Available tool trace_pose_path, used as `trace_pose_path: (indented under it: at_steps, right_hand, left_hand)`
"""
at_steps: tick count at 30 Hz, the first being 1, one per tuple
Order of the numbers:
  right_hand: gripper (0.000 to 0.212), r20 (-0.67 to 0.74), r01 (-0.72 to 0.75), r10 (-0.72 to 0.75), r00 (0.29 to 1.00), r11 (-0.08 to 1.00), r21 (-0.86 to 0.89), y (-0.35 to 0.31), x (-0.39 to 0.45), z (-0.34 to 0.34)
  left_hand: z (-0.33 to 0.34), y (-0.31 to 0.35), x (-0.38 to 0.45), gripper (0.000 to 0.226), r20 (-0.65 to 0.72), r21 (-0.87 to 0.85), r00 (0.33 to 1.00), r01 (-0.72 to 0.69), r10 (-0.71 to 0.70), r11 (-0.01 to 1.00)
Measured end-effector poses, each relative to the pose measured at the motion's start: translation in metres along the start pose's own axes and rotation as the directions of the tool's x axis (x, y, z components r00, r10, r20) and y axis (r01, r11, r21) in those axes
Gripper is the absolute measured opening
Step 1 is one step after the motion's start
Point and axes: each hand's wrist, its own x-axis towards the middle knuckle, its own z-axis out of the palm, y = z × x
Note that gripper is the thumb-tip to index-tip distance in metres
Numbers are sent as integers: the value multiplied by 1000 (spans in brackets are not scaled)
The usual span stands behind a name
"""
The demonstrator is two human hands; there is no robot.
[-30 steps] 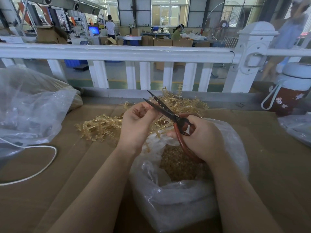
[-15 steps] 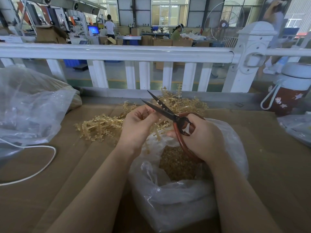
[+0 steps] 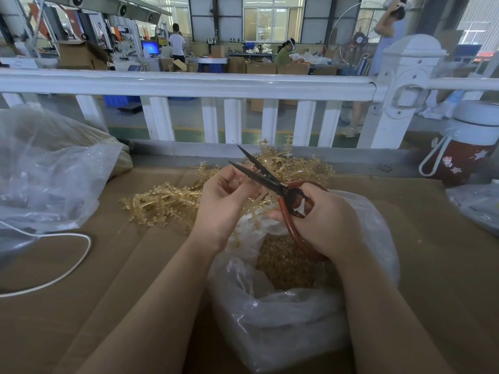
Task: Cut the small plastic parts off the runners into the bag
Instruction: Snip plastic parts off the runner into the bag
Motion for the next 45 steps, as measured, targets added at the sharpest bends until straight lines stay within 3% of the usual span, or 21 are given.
trace_pose_path:
  at_steps: [5, 8, 14, 23, 29, 36, 45]
  right_hand:
    - [61, -5, 12, -13, 1000, 1000, -4, 1, 0, -1]
    - [48, -9, 13, -13, 1000, 1000, -11, 1, 0, 0]
    - [48, -5, 28, -28, 1000, 999, -20, 0, -1, 0]
    - [47, 13, 1, 0, 1000, 999, -35, 1, 0, 1]
    - [62, 0, -8, 8, 1000, 1000, 0, -2, 1, -1]
    - [77, -10, -9, 10, 1000, 1000, 27, -1, 2, 0]
    - [76, 12, -11, 11, 1000, 999, 42, -2, 2, 0]
  left_hand:
    - [-1, -2, 1, 19, -7, 10, 1000, -22, 23, 1000]
    - [-2, -3, 2, 17, 21, -15, 1000, -18, 19, 1000]
    - [-6, -8, 2, 6, 101, -17, 994, -32, 33, 999]
    - [-3, -8, 2, 13, 128, -6, 991, -36, 37, 999]
    - [0, -8, 1, 16, 44, -58, 999, -12, 15, 998]
    - [-1, -9, 2, 21, 35, -2, 998, -42, 42, 999]
    - [2, -6, 1, 19, 16, -50, 1000, 0, 1, 999]
